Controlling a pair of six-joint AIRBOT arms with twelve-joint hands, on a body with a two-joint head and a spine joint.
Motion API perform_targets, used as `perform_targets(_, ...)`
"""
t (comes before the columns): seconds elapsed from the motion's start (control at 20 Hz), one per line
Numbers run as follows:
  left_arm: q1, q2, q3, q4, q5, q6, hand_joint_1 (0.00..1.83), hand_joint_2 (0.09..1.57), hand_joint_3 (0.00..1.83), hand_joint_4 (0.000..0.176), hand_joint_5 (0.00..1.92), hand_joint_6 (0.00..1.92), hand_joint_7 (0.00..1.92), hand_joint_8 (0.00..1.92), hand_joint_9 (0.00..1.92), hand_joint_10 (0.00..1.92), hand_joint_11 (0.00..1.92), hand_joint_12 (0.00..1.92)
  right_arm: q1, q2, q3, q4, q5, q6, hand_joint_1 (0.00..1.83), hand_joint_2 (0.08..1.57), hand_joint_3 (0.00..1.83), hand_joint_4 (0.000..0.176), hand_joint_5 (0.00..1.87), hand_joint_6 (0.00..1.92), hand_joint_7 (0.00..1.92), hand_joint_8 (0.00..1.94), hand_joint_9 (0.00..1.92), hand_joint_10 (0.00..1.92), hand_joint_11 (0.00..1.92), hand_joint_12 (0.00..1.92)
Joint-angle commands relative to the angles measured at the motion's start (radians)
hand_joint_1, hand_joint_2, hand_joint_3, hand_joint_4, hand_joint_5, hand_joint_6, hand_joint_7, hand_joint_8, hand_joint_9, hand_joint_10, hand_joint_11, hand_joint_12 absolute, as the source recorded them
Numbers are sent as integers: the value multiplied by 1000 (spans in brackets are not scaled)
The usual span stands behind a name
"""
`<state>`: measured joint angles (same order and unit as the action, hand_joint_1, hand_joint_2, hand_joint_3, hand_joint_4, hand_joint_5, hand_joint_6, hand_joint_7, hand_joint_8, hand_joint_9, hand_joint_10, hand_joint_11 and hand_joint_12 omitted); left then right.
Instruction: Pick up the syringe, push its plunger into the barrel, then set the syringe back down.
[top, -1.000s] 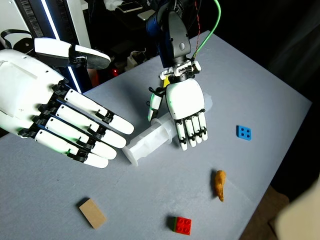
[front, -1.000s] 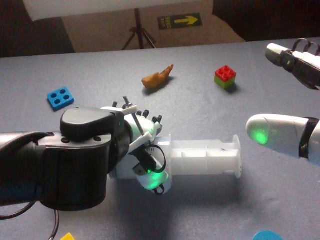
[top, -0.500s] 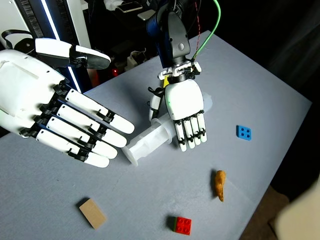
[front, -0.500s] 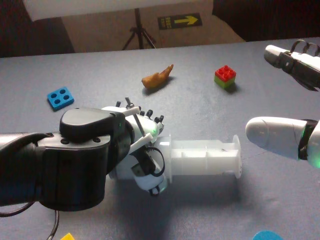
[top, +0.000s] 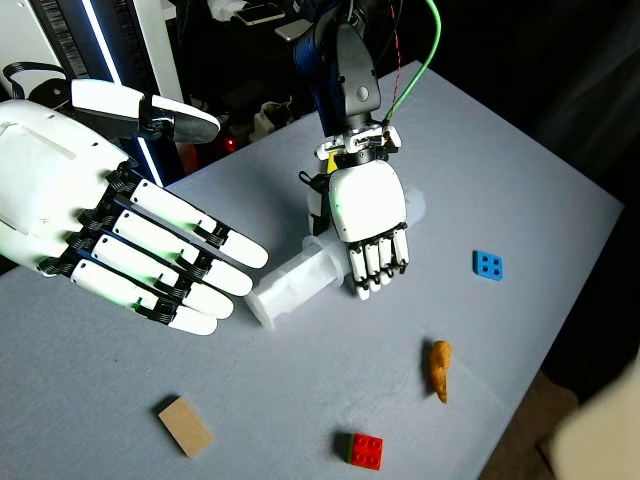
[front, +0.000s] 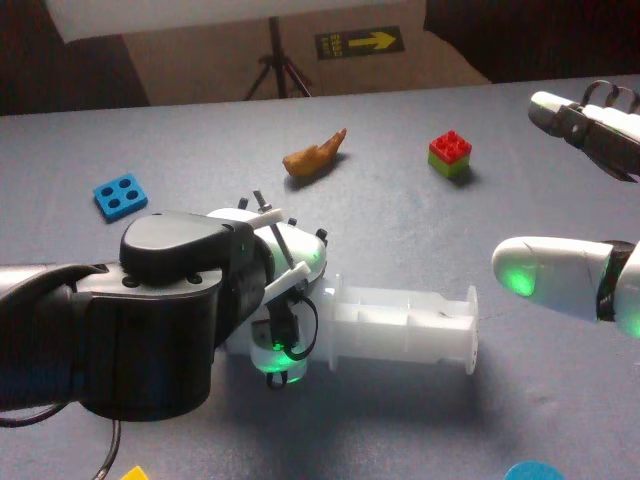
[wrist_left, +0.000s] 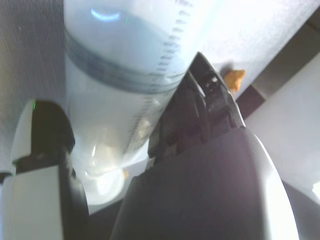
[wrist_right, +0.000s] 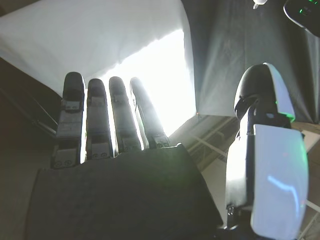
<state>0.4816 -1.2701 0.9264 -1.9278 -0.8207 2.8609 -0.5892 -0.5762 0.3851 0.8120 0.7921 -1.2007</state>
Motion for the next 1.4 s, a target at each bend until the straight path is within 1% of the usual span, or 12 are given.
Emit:
perform_targets(0.0,2,-4,-1,31,-17,13,1334,1227,0,0,563,1152,805,1208,801,1173,494,1081,10,2,1,-48,93,12,246,971,3,0,61,1,51,1,37,1,0,326)
perform_targets(0.05,2,-4,-1,31,-17,13,1445,1241,0,0,487,1374,747,1303,773,1330,571,1699,10,2,1,-48,93,12,268,967,0,0,68,2,60,3,45,3,0,348)
perform_targets(0.15,2,-4,-1,31,-17,13,1478,1225,1,0,625,1197,740,1366,755,1453,581,1830,10,1,1,-48,93,12,304,964,0,0,71,1,67,2,58,5,0,373)
perform_targets(0.2,2,-4,-1,31,-18,13,1376,1224,0,0,693,1123,764,1390,756,1565,556,1625,10,1,1,-48,94,13,288,967,0,0,69,0,67,2,59,4,0,376)
perform_targets(0.25,1,-4,-1,31,-18,14,1361,1212,0,0,734,1075,792,1360,776,1571,606,1587,10,1,1,-48,94,13,297,964,0,0,79,3,73,2,67,5,0,396)
perform_targets(0.4,-6,-1,-3,31,-17,16,1356,1186,0,0,856,965,809,1304,790,1540,638,1625,10,1,1,-48,97,13,300,960,0,0,68,2,67,2,67,2,0,395)
perform_targets(0.5,-20,6,-3,31,-6,27,1356,1177,0,0,854,976,826,1267,818,1498,680,1537,10,1,1,-48,98,14,306,959,0,0,78,5,74,3,74,4,0,382)
perform_targets(0.75,-64,19,34,32,54,41,1354,1174,0,0,924,917,796,1296,789,1495,607,1523,11,-5,1,-48,122,14,300,965,1,0,83,2,78,1,76,2,0,393)
perform_targets(1.1,-141,48,79,31,86,59,1353,1195,0,0,821,1112,744,1336,786,1450,615,1410,29,-33,0,-9,194,39,313,964,1,0,94,3,90,2,81,1,0,379)
perform_targets(1.15,-148,52,81,31,91,61,1353,1194,0,0,825,1107,740,1339,793,1445,635,1407,33,-42,0,10,207,70,290,970,2,0,88,0,80,0,67,0,0,355)
perform_targets(1.2,-152,55,82,31,97,63,1456,1183,3,0,823,1063,724,1326,803,1353,657,1657,33,-50,1,14,227,108,276,970,2,0,93,2,79,0,63,0,0,352)
perform_targets(1.35,-166,65,82,32,135,89,1483,1173,1,0,789,1091,750,1273,833,1285,709,1688,-2,-102,1,14,343,234,293,969,1,0,89,0,77,2,62,3,0,367)
